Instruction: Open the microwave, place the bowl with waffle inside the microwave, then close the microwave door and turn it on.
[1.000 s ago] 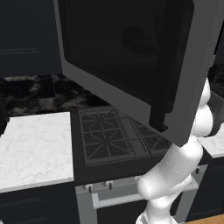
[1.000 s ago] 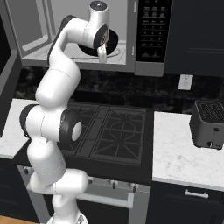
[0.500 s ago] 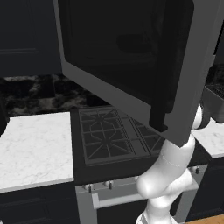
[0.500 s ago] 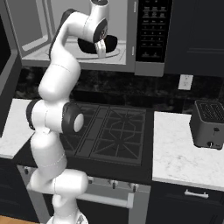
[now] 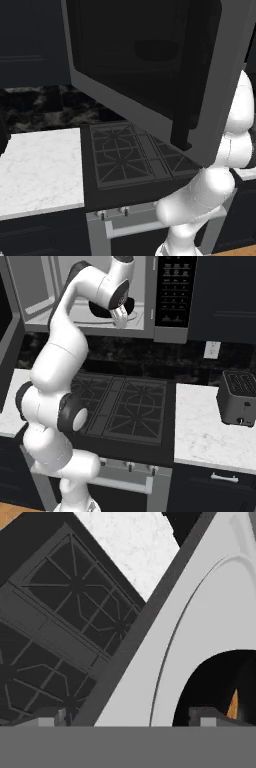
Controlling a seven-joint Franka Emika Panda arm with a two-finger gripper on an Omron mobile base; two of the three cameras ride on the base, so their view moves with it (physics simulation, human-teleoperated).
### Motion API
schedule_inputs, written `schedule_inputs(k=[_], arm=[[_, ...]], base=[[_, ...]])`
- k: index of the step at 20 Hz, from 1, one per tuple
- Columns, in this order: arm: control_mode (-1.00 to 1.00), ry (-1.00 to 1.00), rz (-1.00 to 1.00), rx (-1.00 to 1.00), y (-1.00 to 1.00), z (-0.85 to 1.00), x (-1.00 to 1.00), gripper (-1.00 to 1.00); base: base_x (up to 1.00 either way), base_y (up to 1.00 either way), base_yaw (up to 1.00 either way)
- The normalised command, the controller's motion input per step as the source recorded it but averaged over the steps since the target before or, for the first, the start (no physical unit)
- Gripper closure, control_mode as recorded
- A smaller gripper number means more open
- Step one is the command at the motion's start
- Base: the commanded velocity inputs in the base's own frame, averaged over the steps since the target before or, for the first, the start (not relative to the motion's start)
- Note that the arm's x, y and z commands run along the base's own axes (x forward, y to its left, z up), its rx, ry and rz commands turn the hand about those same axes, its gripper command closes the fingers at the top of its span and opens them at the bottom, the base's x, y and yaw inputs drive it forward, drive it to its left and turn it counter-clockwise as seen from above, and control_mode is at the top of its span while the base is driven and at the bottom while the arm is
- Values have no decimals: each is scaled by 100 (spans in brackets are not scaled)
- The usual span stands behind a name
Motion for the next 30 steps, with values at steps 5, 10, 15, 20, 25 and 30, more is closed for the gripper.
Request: schedule_inputs(k=[5,10,15,20,25,30], arm=[[-100,-20,12,-1,-10,-83,-100,-100],[-100,-16,12,-7,0,-33,-100,-100],[-100,-16,10,-12,0,28,-100,-100],[-100,-17,27,-36,3,65,-100,-100],[-100,-19,25,-53,5,65,-100,-100],[-100,-12,6,-57,34,13,-100,-100]], base=[[0,0,0],[0,0,0],[0,0,0],[0,0,0],[0,0,0],[0,0,0]])
